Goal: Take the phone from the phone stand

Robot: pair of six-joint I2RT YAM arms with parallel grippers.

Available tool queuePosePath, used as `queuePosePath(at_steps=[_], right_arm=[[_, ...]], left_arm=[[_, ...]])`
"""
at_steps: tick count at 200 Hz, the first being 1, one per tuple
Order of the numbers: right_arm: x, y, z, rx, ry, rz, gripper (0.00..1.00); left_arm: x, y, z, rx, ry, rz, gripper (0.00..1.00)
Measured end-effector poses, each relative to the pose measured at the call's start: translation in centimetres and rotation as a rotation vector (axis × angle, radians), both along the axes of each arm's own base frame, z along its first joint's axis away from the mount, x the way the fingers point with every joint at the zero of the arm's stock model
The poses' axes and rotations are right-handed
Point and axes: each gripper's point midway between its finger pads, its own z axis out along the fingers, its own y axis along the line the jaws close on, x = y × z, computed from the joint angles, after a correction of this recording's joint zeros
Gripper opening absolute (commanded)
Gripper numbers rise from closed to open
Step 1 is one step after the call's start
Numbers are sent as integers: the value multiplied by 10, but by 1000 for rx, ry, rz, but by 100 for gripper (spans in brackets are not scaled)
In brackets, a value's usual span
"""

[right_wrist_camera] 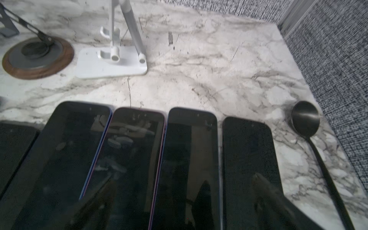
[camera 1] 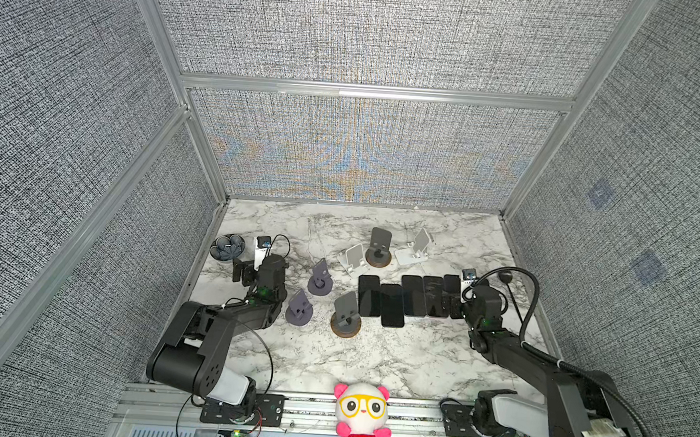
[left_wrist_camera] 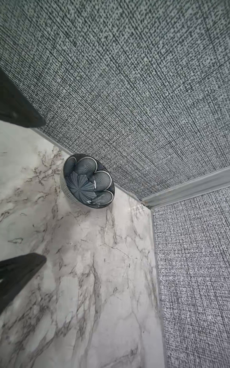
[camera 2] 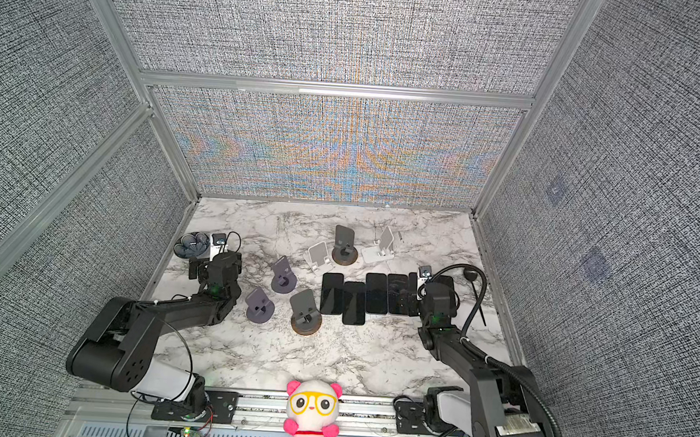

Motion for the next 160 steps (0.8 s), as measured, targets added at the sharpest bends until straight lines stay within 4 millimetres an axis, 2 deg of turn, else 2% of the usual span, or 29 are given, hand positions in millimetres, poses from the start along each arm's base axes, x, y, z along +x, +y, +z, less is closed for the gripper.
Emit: queuePosePath(at_steps=[32,56,75,88,115,141,160], right_arm=[[18,3,9,-6,-65,7,99],[30,5,13,-16,-100,16,99],[37,8,6,-21,-102,23,99],[38,8,0,-26,-89,21,99],[38,6,4,-26,-141,2,99],[29,1,-18,-34,-107,-16,99],[36,1,-5,-29,-156,-22,99]], left_arm=[[-2,3,-19,-9,20,-22,99],[2,5,-13,-43,-10,-44,99],[5,5,-11,-68,-20,-71,99],[7,4,-12,-86,-21,-90,99],[10,3,-14,-115,-18,-119,99],[8,7,-17,-154,-16,-141,99],[1,13,-26,-192,-9,-154,99]])
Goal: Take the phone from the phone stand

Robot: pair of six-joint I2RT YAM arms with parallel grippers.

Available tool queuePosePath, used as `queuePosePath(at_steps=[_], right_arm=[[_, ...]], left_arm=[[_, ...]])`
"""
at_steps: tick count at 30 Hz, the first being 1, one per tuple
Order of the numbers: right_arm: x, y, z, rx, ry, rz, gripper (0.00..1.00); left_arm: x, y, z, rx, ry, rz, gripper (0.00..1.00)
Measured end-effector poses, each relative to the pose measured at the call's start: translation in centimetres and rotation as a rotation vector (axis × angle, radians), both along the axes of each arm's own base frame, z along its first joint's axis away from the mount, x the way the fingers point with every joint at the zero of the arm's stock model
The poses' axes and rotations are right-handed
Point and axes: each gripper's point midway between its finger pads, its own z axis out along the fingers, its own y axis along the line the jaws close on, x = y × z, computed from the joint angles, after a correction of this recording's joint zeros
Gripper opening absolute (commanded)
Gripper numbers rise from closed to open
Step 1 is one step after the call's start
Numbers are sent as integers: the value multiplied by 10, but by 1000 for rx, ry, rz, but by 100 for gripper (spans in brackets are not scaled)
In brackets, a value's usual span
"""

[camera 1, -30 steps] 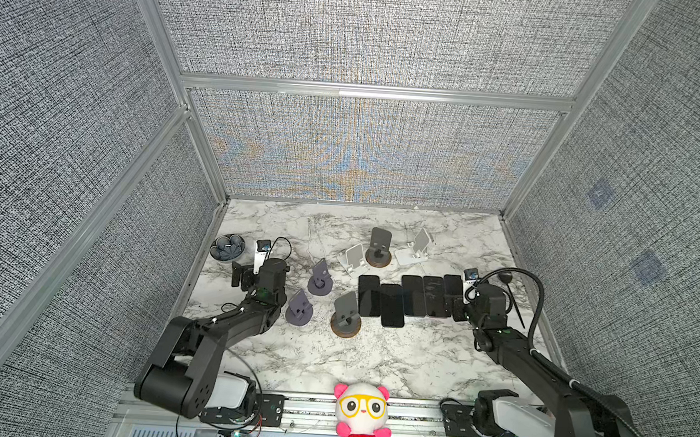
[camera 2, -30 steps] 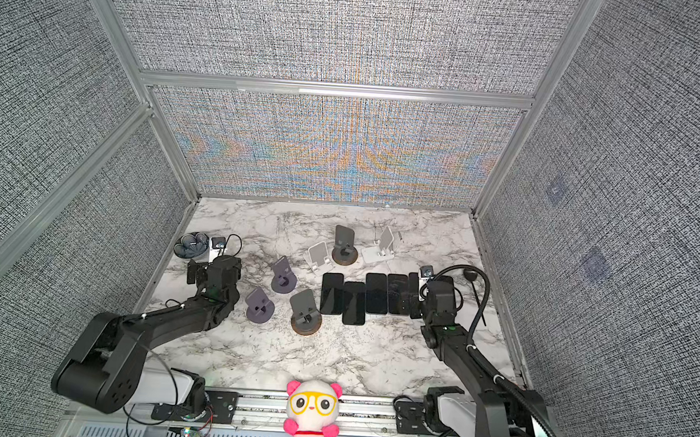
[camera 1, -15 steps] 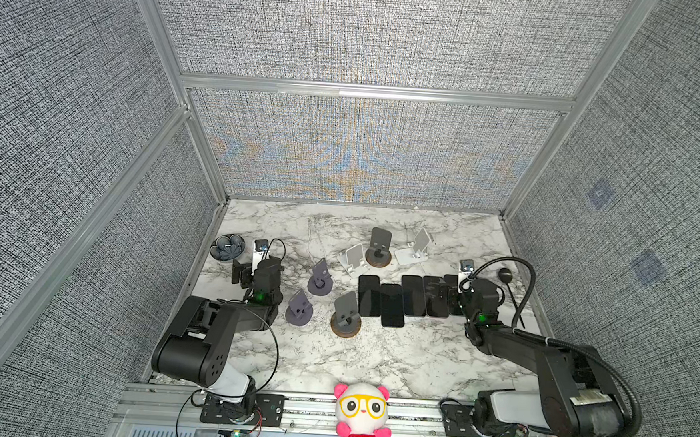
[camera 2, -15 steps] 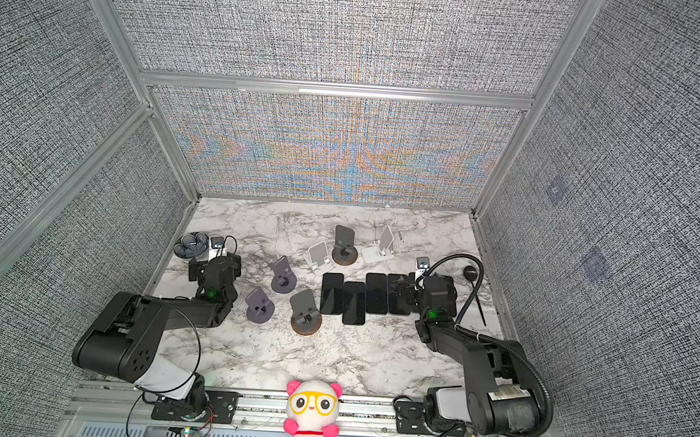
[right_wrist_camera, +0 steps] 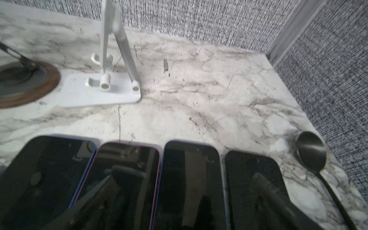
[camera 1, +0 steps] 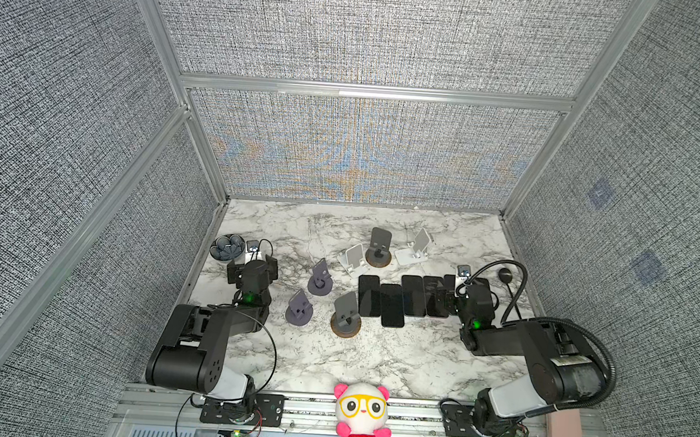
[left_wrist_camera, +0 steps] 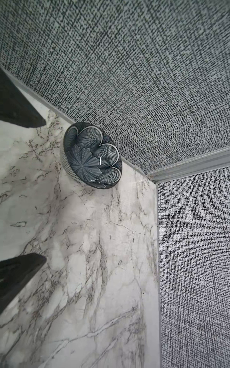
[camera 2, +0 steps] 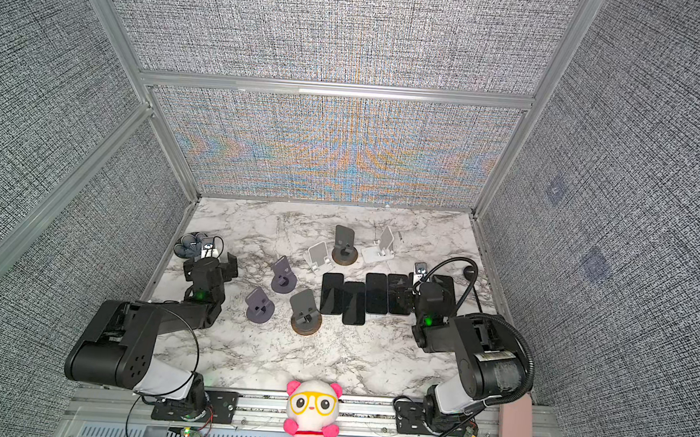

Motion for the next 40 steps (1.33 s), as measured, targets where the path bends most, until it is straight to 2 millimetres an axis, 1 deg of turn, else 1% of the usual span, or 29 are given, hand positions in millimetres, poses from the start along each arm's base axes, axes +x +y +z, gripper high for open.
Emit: queuePosePath(at_steps=[3,6,10,14,33,37,40], right_arm=[[4,-2,5,10,-17,-10,99],[8,-5,8,19,-25,-25,99],[13,-10,12,36,-30,-51,99],[11,-13,8,37,-13,-69,99],[11,-14,8,42,-12,-73,99],[15,-18,11,52,-16,-83,99],[15,-20,9,54,-4,-88,99]], left_arm=[[-5,4,-10,-43,1,-16,99],[-3,-1,-22,-68,16,-54,99],[2,-3,-14,-91,-22,-69,99],[3,-6,-13,-106,-29,-87,99],[2,-6,-13,-110,-35,-89,99],[2,-6,-13,-110,-35,-89,99],[2,-6,-13,-110,-35,-89,99]])
